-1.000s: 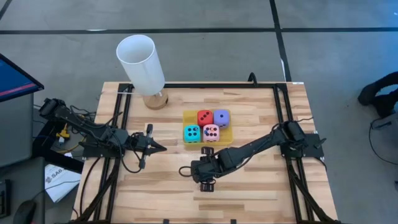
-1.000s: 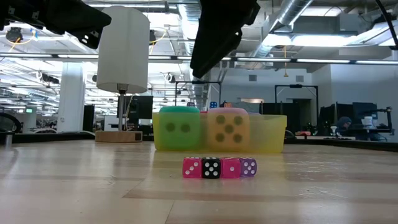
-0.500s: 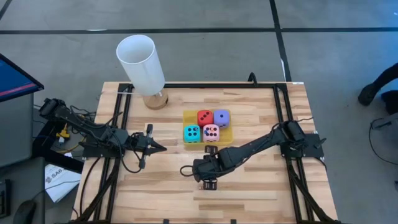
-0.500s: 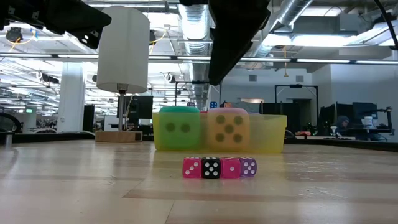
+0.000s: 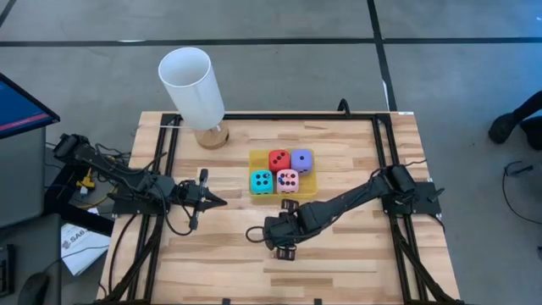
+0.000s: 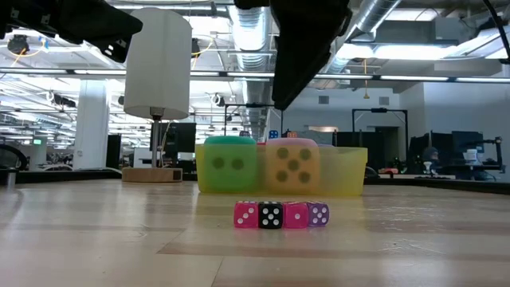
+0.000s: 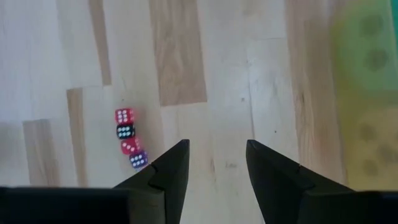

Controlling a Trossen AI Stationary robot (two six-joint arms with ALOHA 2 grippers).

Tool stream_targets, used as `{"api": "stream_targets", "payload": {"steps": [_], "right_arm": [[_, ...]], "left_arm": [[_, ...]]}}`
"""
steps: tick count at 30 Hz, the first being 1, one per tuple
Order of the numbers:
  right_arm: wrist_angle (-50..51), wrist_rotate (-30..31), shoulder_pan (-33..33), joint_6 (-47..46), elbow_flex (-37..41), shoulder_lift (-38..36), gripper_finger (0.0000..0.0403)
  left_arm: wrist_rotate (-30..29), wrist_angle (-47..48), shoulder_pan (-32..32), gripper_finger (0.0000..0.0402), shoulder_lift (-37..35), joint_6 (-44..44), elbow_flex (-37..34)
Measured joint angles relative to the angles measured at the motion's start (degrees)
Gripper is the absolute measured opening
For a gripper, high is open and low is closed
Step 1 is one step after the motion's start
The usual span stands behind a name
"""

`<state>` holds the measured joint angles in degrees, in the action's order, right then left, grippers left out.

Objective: Pick & Place Dice
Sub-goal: Put the small purple dice into the yellow bin

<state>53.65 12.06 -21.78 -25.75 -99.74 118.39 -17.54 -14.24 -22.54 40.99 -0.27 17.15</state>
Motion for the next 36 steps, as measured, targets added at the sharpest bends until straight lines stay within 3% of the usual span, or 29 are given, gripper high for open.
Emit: {"api": "stream_targets", "payload": {"steps": [14,36], "right_arm": [[-2.77,3.48,-0.07,-0.39,0.01,0.88,0.0155],[-4.56,2.94,0.06,-0.72,-0.02,0.87,0.0154]], "left_arm": [[0.00,0.00,0.01,0.0000,-0.01,0.00,0.00],[0.00,-0.35,-0.01,0.0000,-0.02,0.00,0.02]]}}
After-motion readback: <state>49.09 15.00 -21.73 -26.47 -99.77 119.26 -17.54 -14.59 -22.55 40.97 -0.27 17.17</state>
